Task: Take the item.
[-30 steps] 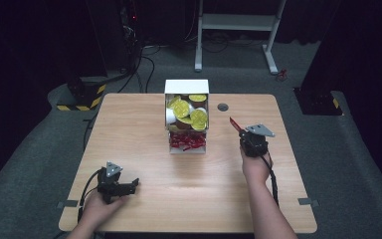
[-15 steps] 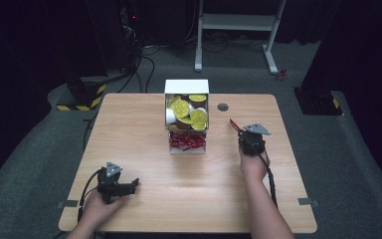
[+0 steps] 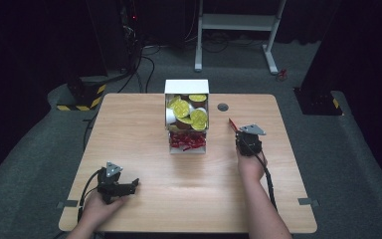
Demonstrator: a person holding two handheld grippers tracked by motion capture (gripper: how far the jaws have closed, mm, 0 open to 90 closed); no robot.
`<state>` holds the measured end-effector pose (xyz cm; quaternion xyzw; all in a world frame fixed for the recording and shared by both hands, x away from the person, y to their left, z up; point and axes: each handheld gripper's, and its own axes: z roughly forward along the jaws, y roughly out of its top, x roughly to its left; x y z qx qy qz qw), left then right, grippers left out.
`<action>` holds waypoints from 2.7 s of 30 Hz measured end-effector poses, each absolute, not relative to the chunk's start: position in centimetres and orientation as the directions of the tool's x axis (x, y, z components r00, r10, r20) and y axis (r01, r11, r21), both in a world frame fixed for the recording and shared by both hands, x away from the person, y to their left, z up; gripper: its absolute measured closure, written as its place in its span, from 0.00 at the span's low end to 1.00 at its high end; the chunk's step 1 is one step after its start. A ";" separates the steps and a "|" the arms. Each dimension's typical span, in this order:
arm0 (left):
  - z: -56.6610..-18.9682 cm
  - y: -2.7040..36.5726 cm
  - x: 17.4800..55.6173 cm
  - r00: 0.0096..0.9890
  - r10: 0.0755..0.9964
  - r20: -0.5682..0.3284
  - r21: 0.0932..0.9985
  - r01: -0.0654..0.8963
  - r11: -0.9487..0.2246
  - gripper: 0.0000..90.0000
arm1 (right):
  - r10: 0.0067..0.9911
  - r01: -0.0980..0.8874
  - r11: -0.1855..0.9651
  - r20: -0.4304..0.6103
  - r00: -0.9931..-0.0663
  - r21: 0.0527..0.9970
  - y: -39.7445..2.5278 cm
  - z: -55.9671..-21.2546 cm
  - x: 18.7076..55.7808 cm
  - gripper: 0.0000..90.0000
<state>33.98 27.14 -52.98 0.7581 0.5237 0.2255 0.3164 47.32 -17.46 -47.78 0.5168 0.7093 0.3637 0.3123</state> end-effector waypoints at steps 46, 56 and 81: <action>-53.0 27.1 34.0 0.351 0.936 0.010 0.716 0.651 -0.252 0.07 | 0.953 0.574 0.192 -0.011 -0.304 0.796 -16.9 -51.1 47.0 0.82; -53.0 27.1 34.0 0.351 0.936 0.011 0.716 0.651 -0.252 0.07 | 0.951 0.572 0.190 -0.005 -0.309 0.798 -16.9 -50.9 47.0 0.77; -53.0 27.1 34.0 0.351 0.936 0.012 0.716 0.651 -0.253 0.07 | 0.940 0.553 0.204 -0.004 -0.341 0.808 -16.7 -49.6 45.5 0.48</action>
